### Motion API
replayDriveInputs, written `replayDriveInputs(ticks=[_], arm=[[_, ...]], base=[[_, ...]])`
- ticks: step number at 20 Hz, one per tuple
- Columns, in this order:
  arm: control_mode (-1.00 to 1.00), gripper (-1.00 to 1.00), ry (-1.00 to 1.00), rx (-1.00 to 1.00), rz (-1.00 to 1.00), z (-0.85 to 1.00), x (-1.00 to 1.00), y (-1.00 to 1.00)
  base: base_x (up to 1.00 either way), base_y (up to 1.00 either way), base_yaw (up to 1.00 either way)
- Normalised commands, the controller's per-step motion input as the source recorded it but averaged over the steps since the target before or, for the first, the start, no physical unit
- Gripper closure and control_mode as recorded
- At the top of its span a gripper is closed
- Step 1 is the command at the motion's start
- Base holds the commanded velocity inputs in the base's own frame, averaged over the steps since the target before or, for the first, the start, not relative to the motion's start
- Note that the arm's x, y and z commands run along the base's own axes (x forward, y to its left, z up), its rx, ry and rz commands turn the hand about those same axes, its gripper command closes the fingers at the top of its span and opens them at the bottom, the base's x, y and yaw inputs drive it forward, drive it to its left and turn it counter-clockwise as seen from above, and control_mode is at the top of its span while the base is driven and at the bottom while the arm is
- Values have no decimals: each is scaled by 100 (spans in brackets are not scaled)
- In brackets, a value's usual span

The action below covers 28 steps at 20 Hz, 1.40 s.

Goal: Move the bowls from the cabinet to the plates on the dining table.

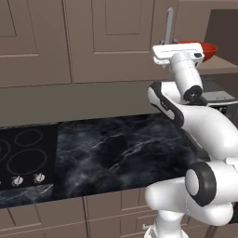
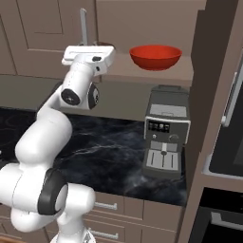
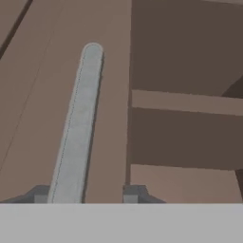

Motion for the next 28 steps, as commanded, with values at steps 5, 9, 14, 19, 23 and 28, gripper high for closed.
replayDriveInputs(ticks=[5,9,14,19,23,28], arm=[[-100,100,8,-17,-18,5,-36,-33],[-100,100,13,-2,-22,5,-42,-21],[-100,100,19,0,-30,0,-38,3],[-100,100,27,5,-35,0,-25,1],[-100,100,28,8,-36,0,-24,0],[-100,-100,27,13,-34,2,-33,-1]], base=[[0,0,0],[0,0,0],[0,0,0],[0,0,0],[0,0,0],[0,0,0]])
